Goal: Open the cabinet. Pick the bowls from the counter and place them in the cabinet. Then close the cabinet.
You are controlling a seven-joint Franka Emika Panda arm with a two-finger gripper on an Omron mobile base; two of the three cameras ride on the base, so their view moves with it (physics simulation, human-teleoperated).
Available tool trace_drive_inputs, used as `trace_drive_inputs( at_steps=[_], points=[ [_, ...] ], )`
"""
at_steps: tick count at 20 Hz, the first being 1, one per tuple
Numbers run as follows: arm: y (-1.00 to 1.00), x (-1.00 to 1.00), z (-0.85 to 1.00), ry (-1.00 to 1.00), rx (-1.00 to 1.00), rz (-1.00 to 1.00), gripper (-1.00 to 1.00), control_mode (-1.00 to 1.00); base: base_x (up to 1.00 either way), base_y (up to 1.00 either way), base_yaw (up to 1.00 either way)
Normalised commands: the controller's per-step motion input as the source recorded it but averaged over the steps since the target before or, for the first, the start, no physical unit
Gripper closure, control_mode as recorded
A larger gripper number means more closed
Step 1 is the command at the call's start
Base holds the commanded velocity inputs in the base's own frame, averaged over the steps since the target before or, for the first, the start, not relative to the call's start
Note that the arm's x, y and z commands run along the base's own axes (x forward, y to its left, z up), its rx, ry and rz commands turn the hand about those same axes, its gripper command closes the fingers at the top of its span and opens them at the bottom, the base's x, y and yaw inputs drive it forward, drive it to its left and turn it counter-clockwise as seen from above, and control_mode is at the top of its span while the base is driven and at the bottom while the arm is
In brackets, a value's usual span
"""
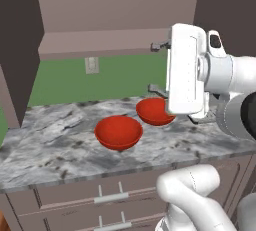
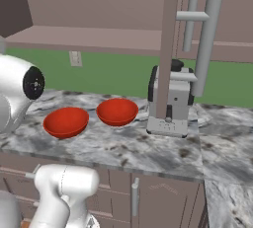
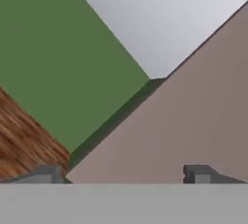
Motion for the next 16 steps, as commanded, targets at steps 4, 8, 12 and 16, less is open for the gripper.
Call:
trace_drive_inputs(
  at_steps=[4,8,12,16],
  points=[
    [-0.06,0.47,-0.07,0.77,0.00,-0.09,-1.00,-1.00,0.00,0.00,0.00],
    [-0.11,0.48,-0.11,0.81,0.05,-0.04,-1.00,-1.00,0.00,0.00,0.00],
    [-0.09,0.34,-0.22,0.77,0.09,-0.06,-1.00,-1.00,0.00,0.00,0.00],
    [0.00,0.14,-0.30,0.50,0.00,-0.16,-1.00,-1.00,0.00,0.00,0.00]
  ],
)
